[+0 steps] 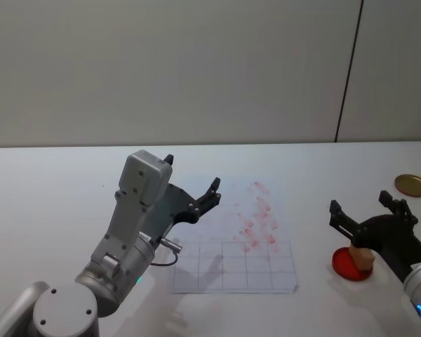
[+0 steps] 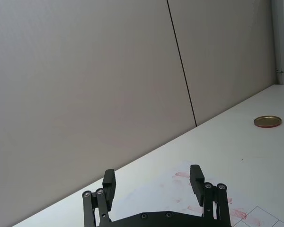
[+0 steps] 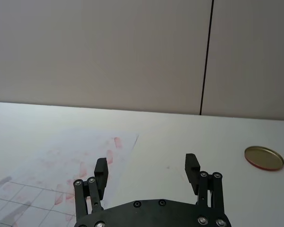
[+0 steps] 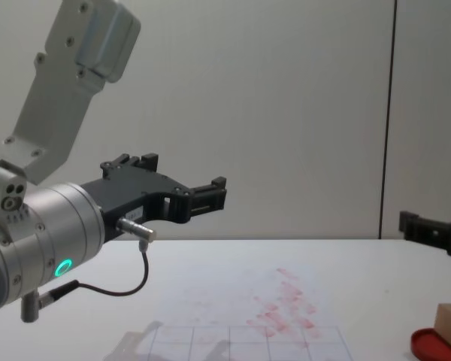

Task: Use the one hand to pick up the stamp and affix it onto the A4 paper.

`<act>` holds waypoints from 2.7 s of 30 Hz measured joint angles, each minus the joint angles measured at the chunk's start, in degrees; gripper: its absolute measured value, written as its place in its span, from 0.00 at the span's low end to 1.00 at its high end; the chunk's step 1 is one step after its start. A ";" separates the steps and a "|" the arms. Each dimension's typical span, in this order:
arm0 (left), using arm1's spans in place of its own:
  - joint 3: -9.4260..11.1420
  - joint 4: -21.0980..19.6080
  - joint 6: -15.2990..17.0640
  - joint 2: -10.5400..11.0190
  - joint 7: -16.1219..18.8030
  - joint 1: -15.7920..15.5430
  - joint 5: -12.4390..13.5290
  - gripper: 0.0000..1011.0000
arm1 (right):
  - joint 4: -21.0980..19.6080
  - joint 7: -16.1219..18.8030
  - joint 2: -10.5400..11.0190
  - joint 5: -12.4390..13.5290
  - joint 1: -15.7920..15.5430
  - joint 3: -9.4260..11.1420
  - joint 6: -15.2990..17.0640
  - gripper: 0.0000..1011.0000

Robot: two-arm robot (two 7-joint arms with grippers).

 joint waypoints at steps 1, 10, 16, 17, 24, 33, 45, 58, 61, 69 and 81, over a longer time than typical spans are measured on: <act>0.00 0.00 0.00 0.00 0.00 0.00 0.00 0.98 | -0.01 -0.22 -0.07 0.05 -0.01 0.00 0.24 0.99; 0.00 0.00 0.00 0.00 0.00 0.00 0.00 0.98 | -0.21 -2.86 -0.59 0.40 -0.16 0.15 4.18 0.99; 0.00 0.00 0.00 0.00 0.00 0.00 0.00 0.98 | 0.15 -3.90 -0.85 0.39 -0.05 0.31 6.85 0.99; 0.00 0.00 0.00 0.00 0.00 0.00 0.00 0.98 | 0.29 -4.06 -0.91 0.37 -0.01 0.34 7.49 0.99; 0.00 0.00 0.00 0.00 0.00 0.00 0.00 0.98 | 1.14 -4.49 -1.16 0.14 0.16 0.40 9.66 0.99; 0.00 0.00 0.00 0.00 0.00 0.00 0.00 0.98 | 2.71 -4.59 -1.71 -0.24 0.26 0.29 11.92 0.93; 0.00 0.00 0.00 0.00 0.00 0.00 0.00 0.98 | 3.84 -4.56 -2.30 -0.24 0.15 0.16 13.32 0.62; 0.00 0.00 0.00 0.00 0.00 0.00 0.00 0.98 | 4.01 -4.44 -2.61 -1.10 -0.17 0.13 13.51 0.22; 0.00 0.00 0.00 0.00 0.00 0.00 0.00 0.98 | 3.85 -4.44 -2.65 -1.32 -0.19 0.15 13.30 0.22; 0.00 0.00 0.00 0.00 0.00 0.00 0.00 0.98 | 3.02 -2.90 -3.05 -2.35 0.17 -0.06 11.40 0.22; 0.00 0.00 0.00 0.00 0.00 0.00 0.00 0.98 | 3.79 3.51 -5.03 -2.86 2.29 -1.49 8.91 0.22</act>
